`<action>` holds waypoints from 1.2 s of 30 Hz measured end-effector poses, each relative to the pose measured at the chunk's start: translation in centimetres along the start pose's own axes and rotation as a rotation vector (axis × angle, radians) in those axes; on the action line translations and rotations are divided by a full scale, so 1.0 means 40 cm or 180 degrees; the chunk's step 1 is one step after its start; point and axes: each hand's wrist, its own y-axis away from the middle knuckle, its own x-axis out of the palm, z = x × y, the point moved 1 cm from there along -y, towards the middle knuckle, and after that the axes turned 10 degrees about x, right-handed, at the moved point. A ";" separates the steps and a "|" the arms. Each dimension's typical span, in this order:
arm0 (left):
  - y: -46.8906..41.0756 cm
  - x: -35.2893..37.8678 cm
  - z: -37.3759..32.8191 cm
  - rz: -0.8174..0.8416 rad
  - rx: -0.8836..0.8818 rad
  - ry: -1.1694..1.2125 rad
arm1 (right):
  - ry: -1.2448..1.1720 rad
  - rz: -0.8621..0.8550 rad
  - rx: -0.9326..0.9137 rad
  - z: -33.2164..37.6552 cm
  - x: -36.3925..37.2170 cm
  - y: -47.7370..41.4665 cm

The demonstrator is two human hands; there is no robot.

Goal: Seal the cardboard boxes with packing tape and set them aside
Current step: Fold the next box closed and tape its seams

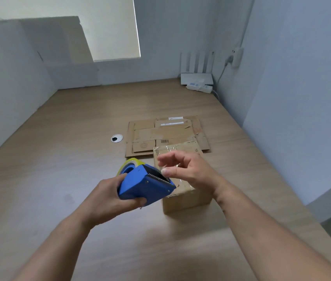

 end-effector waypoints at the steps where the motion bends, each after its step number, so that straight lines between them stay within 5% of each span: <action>1: -0.001 0.002 0.000 0.0022 0.0004 0.0006 | -0.0117 0.0038 -0.0026 0.002 -0.003 0.005; 12: -0.034 0.027 0.003 0.0245 -0.0001 -0.0014 | 0.0224 -0.0052 0.0005 0.001 -0.032 0.023; 22: -0.062 0.027 -0.042 0.0211 -0.0128 0.0099 | 0.0453 -0.1137 -0.0241 -0.020 -0.023 -0.007; 27: -0.085 0.001 -0.072 0.0190 -0.0379 -0.0155 | 0.0274 -0.1318 0.0019 -0.028 -0.033 0.012; 31: -0.033 -0.115 -0.033 0.0335 -0.0667 -0.0433 | -0.0276 -0.2084 0.0405 -0.074 -0.147 0.059; 36: -0.001 -0.109 0.010 0.0893 -0.1277 -0.0681 | -0.0423 -0.2050 0.1076 -0.200 -0.162 0.096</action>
